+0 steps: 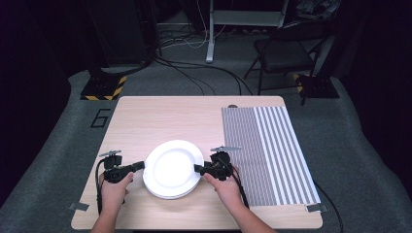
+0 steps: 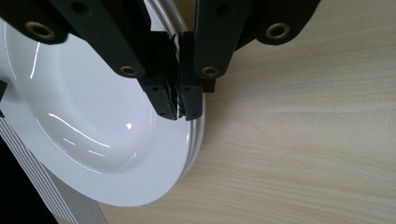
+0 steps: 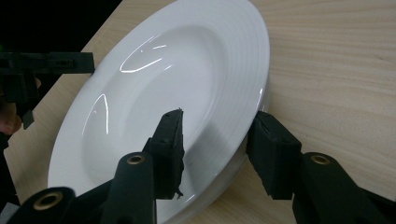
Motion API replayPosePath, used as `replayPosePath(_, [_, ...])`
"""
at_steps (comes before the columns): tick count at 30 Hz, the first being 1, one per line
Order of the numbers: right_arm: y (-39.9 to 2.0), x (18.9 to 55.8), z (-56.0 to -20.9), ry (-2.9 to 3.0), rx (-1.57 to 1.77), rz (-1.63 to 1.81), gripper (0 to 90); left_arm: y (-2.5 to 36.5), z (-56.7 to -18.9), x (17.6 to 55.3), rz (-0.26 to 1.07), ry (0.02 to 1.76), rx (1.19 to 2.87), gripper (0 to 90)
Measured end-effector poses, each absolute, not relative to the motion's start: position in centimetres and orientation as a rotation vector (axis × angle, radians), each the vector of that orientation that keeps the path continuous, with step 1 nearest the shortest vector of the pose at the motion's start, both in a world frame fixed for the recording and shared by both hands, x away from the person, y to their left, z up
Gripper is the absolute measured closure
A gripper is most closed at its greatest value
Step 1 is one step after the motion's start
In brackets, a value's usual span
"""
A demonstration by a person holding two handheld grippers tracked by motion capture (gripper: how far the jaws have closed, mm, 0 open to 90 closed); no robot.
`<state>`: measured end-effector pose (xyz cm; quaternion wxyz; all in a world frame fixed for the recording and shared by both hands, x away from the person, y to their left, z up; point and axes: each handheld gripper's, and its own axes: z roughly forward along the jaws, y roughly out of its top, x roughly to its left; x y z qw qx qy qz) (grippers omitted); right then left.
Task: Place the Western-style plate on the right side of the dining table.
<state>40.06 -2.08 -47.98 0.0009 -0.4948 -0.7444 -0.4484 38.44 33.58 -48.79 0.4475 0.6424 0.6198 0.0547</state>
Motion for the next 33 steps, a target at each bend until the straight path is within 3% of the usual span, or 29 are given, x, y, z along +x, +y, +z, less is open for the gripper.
replayPosePath(17, [-3.0,40.0,-47.5,-2.288,-1.539,-1.443,53.9,33.2,-49.0,38.5,0.117,1.515,1.598,89.3])
replayPosePath(22, [-3.3,40.3,-47.5,-2.276,-1.554,-1.432,60.7,33.2,-49.0,38.5,0.12,1.518,1.588,89.3])
replayPosePath(33, [-3.5,41.2,-48.0,-2.223,-1.57,-1.424,64.7,33.2,-49.1,38.5,0.116,1.51,1.589,88.2])
